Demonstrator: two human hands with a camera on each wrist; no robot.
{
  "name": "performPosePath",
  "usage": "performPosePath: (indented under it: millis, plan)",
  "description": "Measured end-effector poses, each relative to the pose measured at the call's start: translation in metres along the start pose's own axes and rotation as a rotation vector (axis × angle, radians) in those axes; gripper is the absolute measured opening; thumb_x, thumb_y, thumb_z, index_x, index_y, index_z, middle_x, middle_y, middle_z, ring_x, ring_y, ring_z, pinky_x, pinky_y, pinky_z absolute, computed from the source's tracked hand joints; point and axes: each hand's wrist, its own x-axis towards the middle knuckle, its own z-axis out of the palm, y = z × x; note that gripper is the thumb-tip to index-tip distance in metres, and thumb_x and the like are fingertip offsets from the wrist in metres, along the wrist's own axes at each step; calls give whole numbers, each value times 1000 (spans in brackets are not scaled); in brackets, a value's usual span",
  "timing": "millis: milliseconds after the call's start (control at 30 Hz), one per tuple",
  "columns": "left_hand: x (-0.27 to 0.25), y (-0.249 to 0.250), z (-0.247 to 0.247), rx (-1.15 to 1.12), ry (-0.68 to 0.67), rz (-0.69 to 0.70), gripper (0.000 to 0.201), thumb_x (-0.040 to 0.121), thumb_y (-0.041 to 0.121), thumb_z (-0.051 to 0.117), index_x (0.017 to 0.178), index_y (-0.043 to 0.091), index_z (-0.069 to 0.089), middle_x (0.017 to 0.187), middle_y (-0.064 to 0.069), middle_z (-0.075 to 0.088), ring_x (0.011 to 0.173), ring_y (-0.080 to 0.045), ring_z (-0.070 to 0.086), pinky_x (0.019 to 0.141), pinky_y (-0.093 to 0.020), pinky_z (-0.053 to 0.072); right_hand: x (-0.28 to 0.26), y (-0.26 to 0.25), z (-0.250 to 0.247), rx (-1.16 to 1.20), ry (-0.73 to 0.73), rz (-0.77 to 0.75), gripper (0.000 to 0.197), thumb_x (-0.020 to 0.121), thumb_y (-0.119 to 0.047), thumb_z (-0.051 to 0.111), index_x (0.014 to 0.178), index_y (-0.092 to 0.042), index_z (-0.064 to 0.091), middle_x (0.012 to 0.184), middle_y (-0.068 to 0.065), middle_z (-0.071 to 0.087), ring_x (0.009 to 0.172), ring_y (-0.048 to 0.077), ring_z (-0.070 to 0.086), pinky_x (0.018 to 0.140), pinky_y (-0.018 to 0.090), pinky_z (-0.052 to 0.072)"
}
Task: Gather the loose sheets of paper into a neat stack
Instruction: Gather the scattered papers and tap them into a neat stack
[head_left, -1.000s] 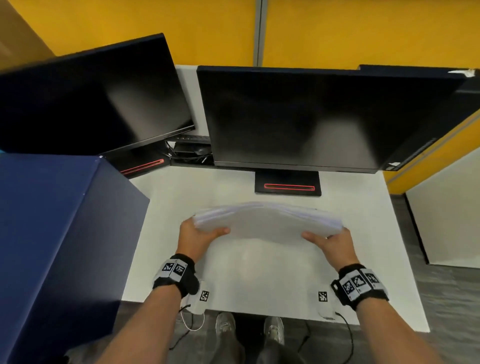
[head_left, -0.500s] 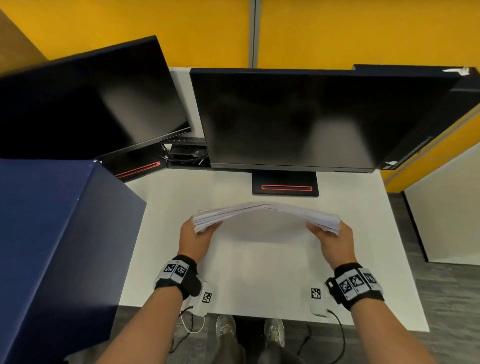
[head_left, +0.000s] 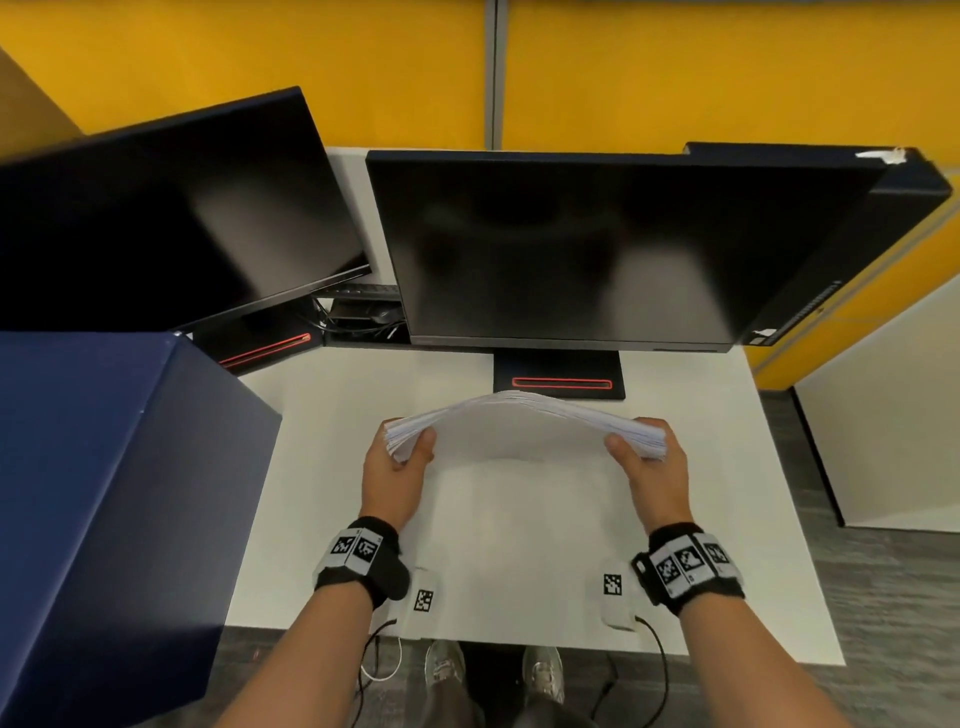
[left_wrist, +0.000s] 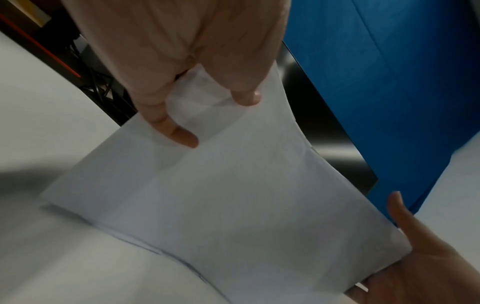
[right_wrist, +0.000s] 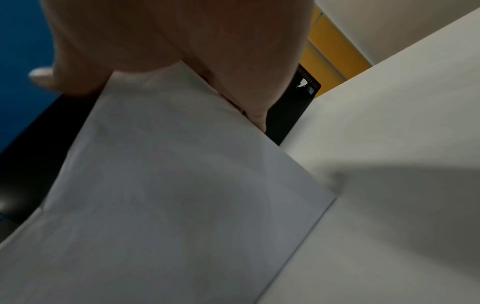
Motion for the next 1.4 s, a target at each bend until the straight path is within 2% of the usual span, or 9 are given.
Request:
performPosePath:
  millis: [233, 400, 500, 667, 800, 1000, 1100, 1267, 1400]
  plan:
    - [11, 9, 5, -211, 36, -68, 42, 85, 62, 57, 95, 23, 66, 94, 3, 70, 89, -17, 70, 94, -44, 54, 19, -8, 9, 104, 140, 55, 25, 90, -39, 64, 77, -17, 61, 80, 3, 57, 78, 18, 52, 79, 34, 41]
    - [21, 15, 3, -189, 5, -77, 33, 86, 50, 63, 103, 22, 64, 99, 1, 67, 91, -17, 66, 87, -30, 57, 27, -9, 3, 58, 63, 30, 40, 88, -49, 57, 94, -10, 59, 86, 1, 58, 80, 18, 53, 81, 35, 43]
    - [26, 11, -5, 79, -162, 7, 44, 79, 11, 81, 112, 27, 57, 105, 11, 65, 95, -7, 64, 75, -10, 51, 34, 0, -10, -101, -149, 24, 47, 77, -23, 80, 118, -20, 56, 108, -8, 65, 99, 8, 63, 87, 28, 52]
    - [41, 10, -9, 155, -78, -13, 25, 74, 16, 87, 95, 21, 73, 86, 15, 74, 85, -6, 71, 70, -15, 53, 39, 2, -9, -176, -48, 17, 26, 73, -8, 84, 86, -25, 70, 86, -8, 72, 82, 7, 71, 74, 18, 54]
    - [42, 28, -15, 77, -52, 113, 21, 79, 12, 83, 98, 16, 75, 80, 21, 75, 80, 11, 69, 73, -9, 49, 36, -14, -9, -29, 5, -66, 22, 76, -7, 81, 93, -19, 72, 86, -9, 72, 73, -7, 69, 69, 9, 53]
    - [30, -5, -18, 181, -134, 120, 41, 74, -3, 84, 111, 13, 74, 112, 2, 75, 104, -14, 72, 89, -16, 53, 25, 19, -17, -235, -148, -72, 42, 70, 4, 84, 104, -15, 70, 103, -5, 73, 95, 7, 70, 79, 9, 51]
    - [31, -8, -13, 177, -102, 71, 20, 78, 1, 82, 97, 3, 77, 92, 0, 76, 88, -17, 74, 75, -10, 53, 23, 17, -8, -227, -142, -20, 31, 78, 6, 76, 100, -16, 73, 90, -9, 73, 89, 14, 71, 72, 3, 47]
    - [24, 4, -19, 120, -78, 92, 21, 76, 11, 86, 95, 11, 77, 89, 6, 76, 80, 2, 70, 72, -10, 51, 22, 0, -13, -111, -81, -74, 20, 73, -2, 82, 81, -14, 68, 68, -15, 71, 63, -8, 63, 62, 4, 45]
    - [20, -16, -10, 179, -97, 5, 21, 76, 2, 84, 94, 9, 75, 88, 7, 74, 82, -15, 71, 71, -10, 50, 19, 20, -14, -174, -117, 23, 25, 71, -5, 85, 89, -18, 74, 77, -16, 76, 76, 2, 72, 71, 18, 53]
